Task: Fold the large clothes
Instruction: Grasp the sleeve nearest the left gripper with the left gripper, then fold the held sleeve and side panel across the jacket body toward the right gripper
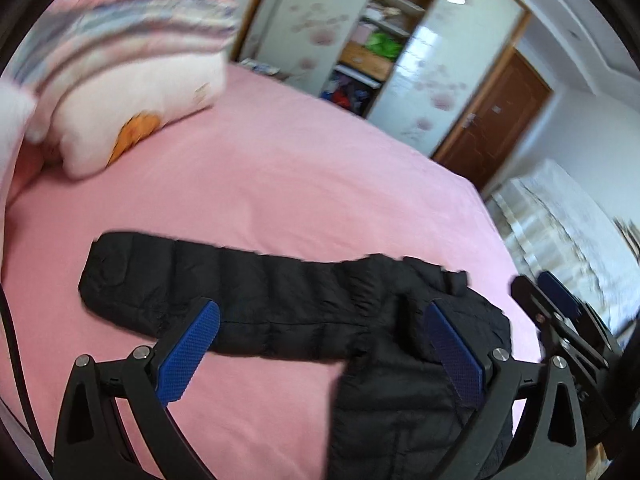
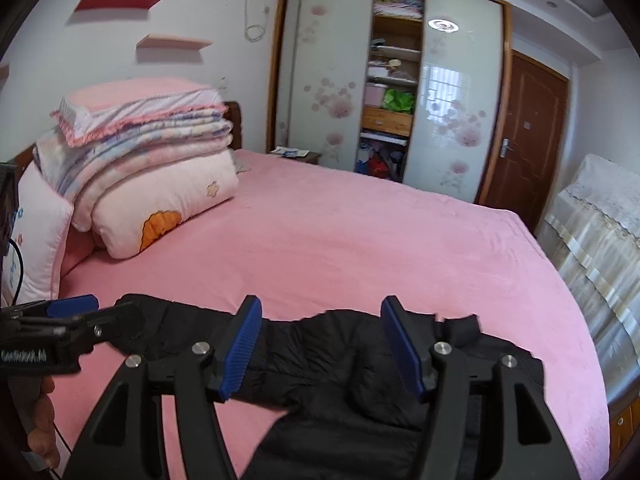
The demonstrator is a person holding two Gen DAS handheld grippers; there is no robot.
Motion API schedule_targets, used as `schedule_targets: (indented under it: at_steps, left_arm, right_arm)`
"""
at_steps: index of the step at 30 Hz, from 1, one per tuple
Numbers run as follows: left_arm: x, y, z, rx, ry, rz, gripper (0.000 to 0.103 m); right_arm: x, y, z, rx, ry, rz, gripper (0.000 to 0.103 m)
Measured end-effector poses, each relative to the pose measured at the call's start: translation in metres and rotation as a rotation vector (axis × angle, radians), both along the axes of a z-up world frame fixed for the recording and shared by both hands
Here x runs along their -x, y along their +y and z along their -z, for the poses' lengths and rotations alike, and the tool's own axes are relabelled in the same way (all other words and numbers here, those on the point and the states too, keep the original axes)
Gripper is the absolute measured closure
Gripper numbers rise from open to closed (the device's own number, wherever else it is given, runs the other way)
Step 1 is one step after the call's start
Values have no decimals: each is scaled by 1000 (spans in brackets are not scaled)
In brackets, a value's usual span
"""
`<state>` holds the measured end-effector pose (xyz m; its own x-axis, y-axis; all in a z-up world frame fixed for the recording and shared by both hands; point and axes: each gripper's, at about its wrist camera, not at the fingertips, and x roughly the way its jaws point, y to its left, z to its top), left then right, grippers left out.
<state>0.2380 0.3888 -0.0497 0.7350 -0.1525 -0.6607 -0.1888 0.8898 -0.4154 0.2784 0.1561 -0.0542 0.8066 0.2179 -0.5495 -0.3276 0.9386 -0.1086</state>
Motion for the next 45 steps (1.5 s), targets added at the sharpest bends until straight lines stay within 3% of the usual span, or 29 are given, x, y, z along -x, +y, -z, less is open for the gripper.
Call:
schedule_targets:
  at_steps: [4,9,17,25,29,34,40,41,42,44,45]
  left_arm:
    - [-16,61,61,122,84,-102,1]
    - [-28,127,146,278,223,-298,2]
    - [-29,157,213,403,250,-450,3]
    - [-38,156,243,399,259,-512,4]
    - [-39,155,250,381,336,-530,8]
    - [-19,150,250,374,402,-631,8]
    - [-17,162,267,462,355,-617,4]
    - [-17,163,267,451,332,-608,13]
    - [-20,163,264,422,308,-591,45]
    - [-29,158,255,364,276,-507,90]
    - [-35,153,250,344,261,-485,93]
  right_arm:
    - [-19,30,28,29,38,-13,41]
    - [-38,48,65,31,130,-20,41]
    - [-48,51,97,57,177,-17,41]
    - [-58,45,118,75,211,-16,41]
    - [-64,46,128,81,234,-9,41]
    - [-69,47,140,101,250,2,41]
    - [-78,54,167,120,310,15,41]
    - [-78,56,172,126,317,15,41]
    - [-78,57,174,128,321,12,41]
    - [-76,59,179,131,329,7,41]
    - [-75,59,180,132,331,3,41]
